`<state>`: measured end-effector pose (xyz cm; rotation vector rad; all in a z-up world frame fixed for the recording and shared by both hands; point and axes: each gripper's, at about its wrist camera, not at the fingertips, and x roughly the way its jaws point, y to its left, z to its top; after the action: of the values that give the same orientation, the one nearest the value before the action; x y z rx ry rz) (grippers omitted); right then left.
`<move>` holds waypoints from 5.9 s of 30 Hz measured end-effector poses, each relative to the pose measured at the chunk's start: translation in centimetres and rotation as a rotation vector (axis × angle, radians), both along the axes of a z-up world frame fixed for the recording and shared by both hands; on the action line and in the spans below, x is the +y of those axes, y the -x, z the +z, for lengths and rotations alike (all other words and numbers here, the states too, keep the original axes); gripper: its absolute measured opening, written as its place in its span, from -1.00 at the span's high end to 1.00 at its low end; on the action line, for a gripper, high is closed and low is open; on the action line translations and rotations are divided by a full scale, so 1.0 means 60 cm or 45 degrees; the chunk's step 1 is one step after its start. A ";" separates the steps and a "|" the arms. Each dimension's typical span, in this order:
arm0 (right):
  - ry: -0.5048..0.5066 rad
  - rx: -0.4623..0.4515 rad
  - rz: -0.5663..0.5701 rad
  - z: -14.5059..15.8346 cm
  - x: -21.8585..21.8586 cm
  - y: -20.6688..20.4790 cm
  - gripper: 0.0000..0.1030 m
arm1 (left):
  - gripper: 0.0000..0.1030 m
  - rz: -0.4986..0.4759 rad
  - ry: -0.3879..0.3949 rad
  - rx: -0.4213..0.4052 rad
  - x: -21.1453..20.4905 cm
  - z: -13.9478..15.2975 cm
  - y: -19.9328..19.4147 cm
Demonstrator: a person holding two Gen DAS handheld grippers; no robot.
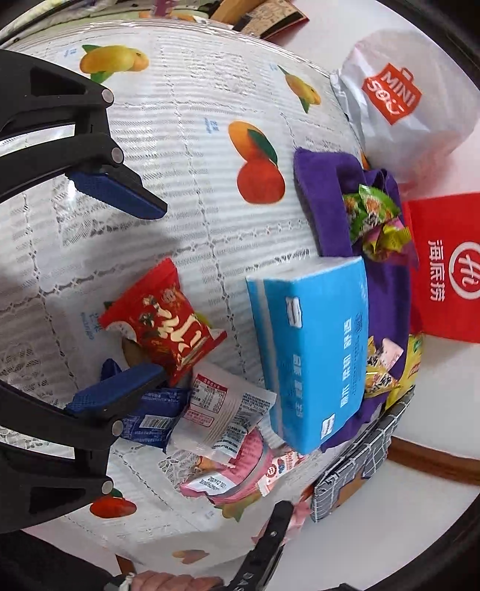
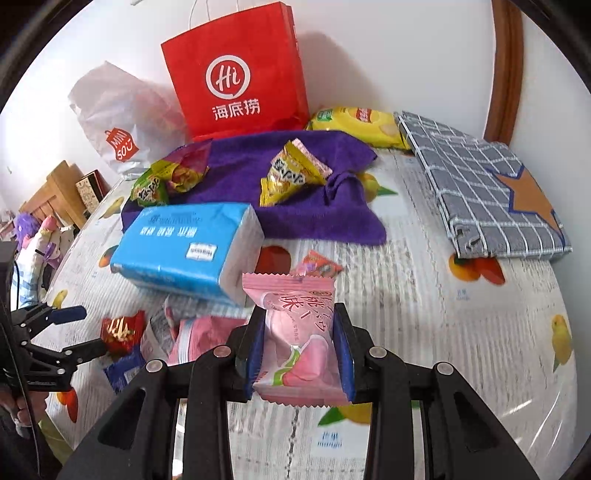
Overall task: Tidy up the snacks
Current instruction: 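Grasp the pink wrapped candy with the right tool while the left tool grasps the red packet, then carry the red packet with the left tool while the right tool carries the pink candy to the towel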
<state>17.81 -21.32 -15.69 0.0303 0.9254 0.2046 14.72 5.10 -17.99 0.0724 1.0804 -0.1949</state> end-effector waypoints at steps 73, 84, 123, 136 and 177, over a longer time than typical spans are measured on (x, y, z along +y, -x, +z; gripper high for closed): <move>-0.008 -0.059 -0.001 -0.006 0.007 0.064 0.33 | 0.29 0.212 0.142 -0.110 0.029 0.052 0.014; 0.000 -0.094 0.011 0.022 0.023 0.059 0.33 | 0.29 0.197 0.153 -0.151 0.019 0.082 0.010; -0.038 -0.181 0.000 0.095 0.048 -0.004 0.33 | 0.29 0.184 0.171 -0.213 0.020 0.144 -0.044; -0.048 -0.181 0.002 0.108 0.054 -0.037 0.33 | 0.29 0.190 0.181 -0.222 0.024 0.168 -0.082; -0.001 -0.088 0.055 0.073 0.130 -0.355 0.33 | 0.29 0.254 0.157 -0.180 0.049 0.161 -0.360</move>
<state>39.09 -13.50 -11.29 0.0038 0.8573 0.2443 36.31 8.05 -8.30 -0.1303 0.9261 -0.0747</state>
